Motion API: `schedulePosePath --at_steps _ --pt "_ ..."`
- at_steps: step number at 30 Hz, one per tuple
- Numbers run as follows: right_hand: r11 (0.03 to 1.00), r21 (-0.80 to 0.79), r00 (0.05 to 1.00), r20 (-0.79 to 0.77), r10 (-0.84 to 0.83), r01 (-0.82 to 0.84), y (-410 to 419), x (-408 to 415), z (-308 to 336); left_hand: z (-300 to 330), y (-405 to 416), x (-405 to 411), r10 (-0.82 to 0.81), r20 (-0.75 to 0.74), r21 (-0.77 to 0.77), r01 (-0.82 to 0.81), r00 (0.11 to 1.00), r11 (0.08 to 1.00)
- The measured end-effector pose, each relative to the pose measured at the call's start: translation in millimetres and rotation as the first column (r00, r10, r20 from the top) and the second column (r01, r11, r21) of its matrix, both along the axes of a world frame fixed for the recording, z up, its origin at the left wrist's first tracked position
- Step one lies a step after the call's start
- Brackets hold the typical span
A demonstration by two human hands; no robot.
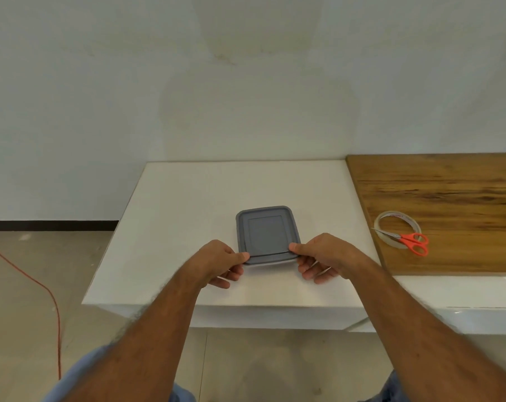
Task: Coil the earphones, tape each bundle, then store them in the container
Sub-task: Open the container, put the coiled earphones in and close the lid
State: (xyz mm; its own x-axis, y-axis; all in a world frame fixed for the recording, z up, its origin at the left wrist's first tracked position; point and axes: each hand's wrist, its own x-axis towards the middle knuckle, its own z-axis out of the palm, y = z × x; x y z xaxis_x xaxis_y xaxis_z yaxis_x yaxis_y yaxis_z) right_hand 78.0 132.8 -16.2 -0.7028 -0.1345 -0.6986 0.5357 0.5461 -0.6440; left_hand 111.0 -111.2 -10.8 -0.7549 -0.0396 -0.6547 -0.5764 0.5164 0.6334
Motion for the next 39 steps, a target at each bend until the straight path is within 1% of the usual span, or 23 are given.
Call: schedulePosePath --at_steps 2,4,5,7,11,15,19,23,27,31,35,39 --pt "0.999 0.027 0.991 -0.13 -0.019 0.023 2 1 -1 1 0 -3 0.036 -0.05 -0.002 -0.036 0.998 0.999" --pt "0.996 -0.041 0.974 -0.205 -0.092 0.085 3 1 -3 3 0 -6 0.092 -0.05 0.066 -0.089 0.994 0.994" --pt "0.99 -0.082 0.967 -0.22 -0.127 0.112 3 1 -3 4 0 -7 0.109 -0.047 0.106 -0.104 0.993 0.989" --pt "0.985 -0.107 0.955 -0.252 -0.157 0.133 2 0 -3 5 3 -11 0.144 -0.072 0.146 -0.132 0.987 0.98" --pt "0.976 -0.137 0.938 -0.283 -0.201 0.167 -4 8 -8 -3 13 -9 0.245 -0.182 0.13 -0.223 0.952 0.966" --pt "0.95 -0.177 0.898 -0.318 -0.304 0.259 -9 28 -8 -3 25 7 0.324 -0.266 0.176 -0.285 0.908 0.942" --pt "0.926 -0.213 0.872 -0.324 -0.368 0.312 -6 59 0 8 36 30 0.32 -0.327 0.215 -0.259 0.889 0.941" --pt "0.917 -0.235 0.864 -0.323 -0.386 0.322 14 80 15 16 53 47 0.289 -0.377 0.216 -0.22 0.88 0.951" --pt "0.899 -0.251 0.832 -0.349 -0.431 0.359 43 84 38 34 85 48 0.292 -0.388 0.295 -0.183 0.874 0.938" --pt "0.885 -0.247 0.775 -0.428 -0.466 0.395 82 69 62 56 126 24 0.282 -0.421 0.352 -0.132 0.862 0.927" --pt "0.879 -0.237 0.722 -0.503 -0.475 0.413 124 38 85 71 171 -19 0.292 -0.43 0.399 -0.111 0.854 0.91" --pt "0.879 -0.164 0.672 -0.587 -0.451 0.447 162 -7 93 79 213 -64 0.294 -0.437 0.424 -0.094 0.85 0.901"
